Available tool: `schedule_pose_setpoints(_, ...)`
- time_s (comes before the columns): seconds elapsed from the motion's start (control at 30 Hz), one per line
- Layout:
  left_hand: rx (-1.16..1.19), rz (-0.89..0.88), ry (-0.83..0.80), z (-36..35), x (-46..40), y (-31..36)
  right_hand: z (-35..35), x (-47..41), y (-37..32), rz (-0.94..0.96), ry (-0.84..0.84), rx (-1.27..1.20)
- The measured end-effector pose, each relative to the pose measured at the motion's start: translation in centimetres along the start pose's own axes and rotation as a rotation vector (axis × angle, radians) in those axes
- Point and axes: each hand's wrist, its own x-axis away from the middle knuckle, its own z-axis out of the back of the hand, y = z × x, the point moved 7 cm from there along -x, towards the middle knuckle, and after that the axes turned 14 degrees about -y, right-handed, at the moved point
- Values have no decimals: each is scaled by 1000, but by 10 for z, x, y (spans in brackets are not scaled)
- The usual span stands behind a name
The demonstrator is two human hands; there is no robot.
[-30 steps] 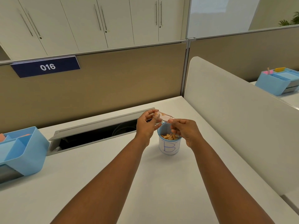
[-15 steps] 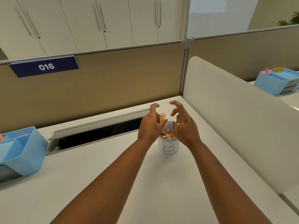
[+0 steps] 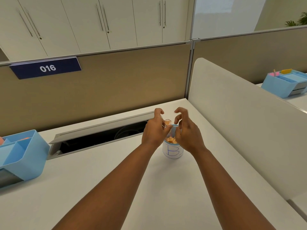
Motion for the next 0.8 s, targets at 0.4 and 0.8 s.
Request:
schedule_pose_setpoints(0.4,-34,-26,-29,-7,1,1,11,0,-7,12,122,144)
schedule_pose_setpoints(0.8,477,81,104,3,-4,-20,3,0,47,-402,145,-286)
